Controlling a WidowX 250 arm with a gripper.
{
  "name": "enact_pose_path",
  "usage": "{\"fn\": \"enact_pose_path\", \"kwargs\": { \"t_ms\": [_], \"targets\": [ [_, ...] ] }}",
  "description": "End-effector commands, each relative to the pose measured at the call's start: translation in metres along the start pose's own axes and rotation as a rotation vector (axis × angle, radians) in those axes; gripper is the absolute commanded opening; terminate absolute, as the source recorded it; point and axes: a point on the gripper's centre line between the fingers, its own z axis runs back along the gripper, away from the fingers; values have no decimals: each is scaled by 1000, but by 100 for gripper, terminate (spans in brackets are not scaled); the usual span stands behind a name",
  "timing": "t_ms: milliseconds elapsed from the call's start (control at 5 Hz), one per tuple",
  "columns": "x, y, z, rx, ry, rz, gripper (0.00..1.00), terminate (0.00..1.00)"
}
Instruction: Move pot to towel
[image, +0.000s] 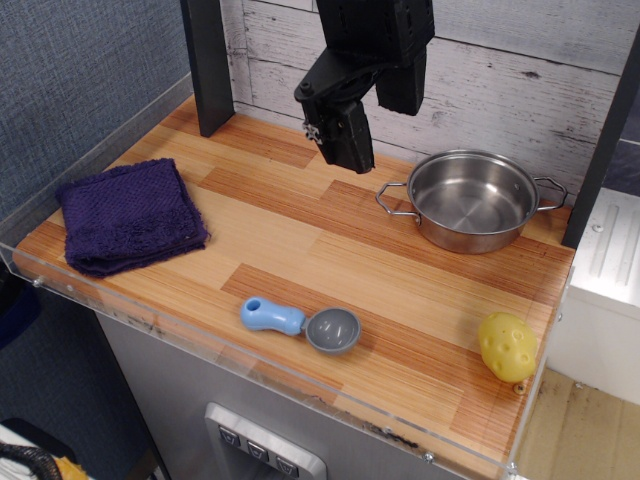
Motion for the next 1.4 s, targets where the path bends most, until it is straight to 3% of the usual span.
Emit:
{"fn": "enact_pose_path", "kwargs": {
  "t_ms": [0,400,600,1200],
  "targets": [
    [0,0,0,0,0,0,100,0],
    [8,45,-39,22,-66,-90,100,0],
    [17,54,-57,-8,-60,-137,100,0],
    [23,36,-96,-111,-21,-202,100,0]
  ]
}}
